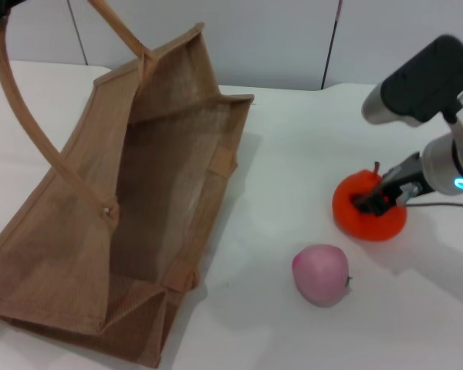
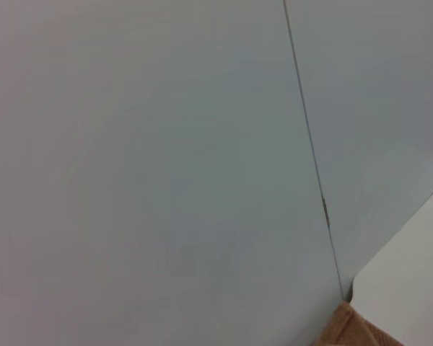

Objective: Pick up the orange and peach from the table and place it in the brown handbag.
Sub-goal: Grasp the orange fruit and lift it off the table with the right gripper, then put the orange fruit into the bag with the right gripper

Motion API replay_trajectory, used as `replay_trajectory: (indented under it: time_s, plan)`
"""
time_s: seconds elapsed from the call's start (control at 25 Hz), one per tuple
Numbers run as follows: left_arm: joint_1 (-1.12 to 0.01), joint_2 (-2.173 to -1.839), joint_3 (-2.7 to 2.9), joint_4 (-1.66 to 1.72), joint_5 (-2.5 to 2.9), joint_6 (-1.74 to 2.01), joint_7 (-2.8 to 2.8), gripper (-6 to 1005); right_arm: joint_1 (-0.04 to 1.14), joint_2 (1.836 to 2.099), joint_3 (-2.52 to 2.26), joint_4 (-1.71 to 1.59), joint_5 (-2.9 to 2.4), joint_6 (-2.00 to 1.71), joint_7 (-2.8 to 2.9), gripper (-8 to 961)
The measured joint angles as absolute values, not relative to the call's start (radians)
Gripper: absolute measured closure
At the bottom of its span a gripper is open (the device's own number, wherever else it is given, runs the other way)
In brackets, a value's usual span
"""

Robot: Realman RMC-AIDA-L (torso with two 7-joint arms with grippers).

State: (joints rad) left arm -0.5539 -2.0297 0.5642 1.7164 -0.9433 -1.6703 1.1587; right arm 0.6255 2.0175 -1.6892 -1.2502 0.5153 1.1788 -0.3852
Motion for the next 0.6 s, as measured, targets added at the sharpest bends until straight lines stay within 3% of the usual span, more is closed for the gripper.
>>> replay_trajectory:
  time_s: [0.6]
  plan:
    - [-0.566, -2.03, 0.573, 1.716, -0.951, -1.649, 1.169, 886, 0.569, 2.02, -1.673, -1.674, 0.738, 1.283, -0.43, 616]
